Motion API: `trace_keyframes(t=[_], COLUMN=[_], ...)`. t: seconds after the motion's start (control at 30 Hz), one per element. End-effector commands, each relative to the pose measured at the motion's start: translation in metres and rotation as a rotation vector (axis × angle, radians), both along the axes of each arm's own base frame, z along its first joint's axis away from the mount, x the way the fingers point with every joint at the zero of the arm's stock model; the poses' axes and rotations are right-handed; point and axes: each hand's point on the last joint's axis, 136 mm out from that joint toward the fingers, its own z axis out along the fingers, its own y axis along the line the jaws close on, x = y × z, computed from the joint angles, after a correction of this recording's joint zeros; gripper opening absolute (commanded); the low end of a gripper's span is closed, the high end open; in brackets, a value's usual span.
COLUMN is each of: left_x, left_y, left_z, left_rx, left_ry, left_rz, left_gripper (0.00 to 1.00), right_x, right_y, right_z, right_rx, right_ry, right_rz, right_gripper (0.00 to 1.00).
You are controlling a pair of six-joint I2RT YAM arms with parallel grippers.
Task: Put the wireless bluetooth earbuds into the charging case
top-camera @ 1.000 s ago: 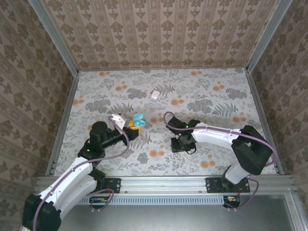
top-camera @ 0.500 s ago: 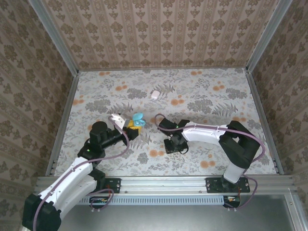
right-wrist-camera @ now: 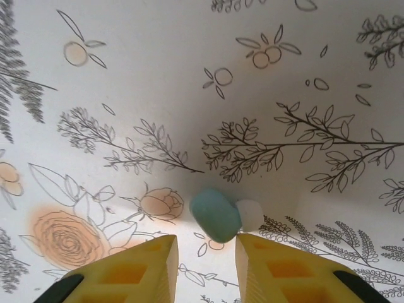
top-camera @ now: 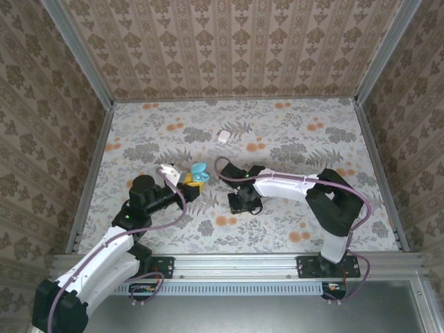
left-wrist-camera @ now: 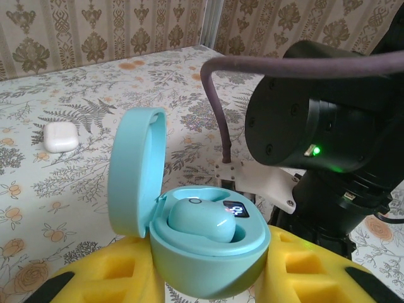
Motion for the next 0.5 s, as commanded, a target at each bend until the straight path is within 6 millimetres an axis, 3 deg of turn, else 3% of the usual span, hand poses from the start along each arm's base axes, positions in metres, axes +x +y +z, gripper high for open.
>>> trace_keyframes(t=[0.0, 0.17, 0.47], left_x=[-0.002, -0.001, 0.0], left_y=[0.001, 0.002, 0.001], left_z=[0.002, 0.0, 0.0], left_rx=[0.009, 0.011, -0.001], left_ry=[-0.005, -0.006, 0.009], left_rz=[0.003, 0.014, 0.012], left_gripper=[0.28, 0.28, 0.28], right_x=[0.002, 0.009, 0.038], right_y=[0.009, 0.011, 0.007], right_z=[0.021, 0.042, 0.037], right_rx=[0.06, 0.103, 0.086], right_ry=[0.003, -0.04, -0.062], right_rz=[-0.007, 0.016, 0.112], right_gripper=[0.31, 0.31, 0.3])
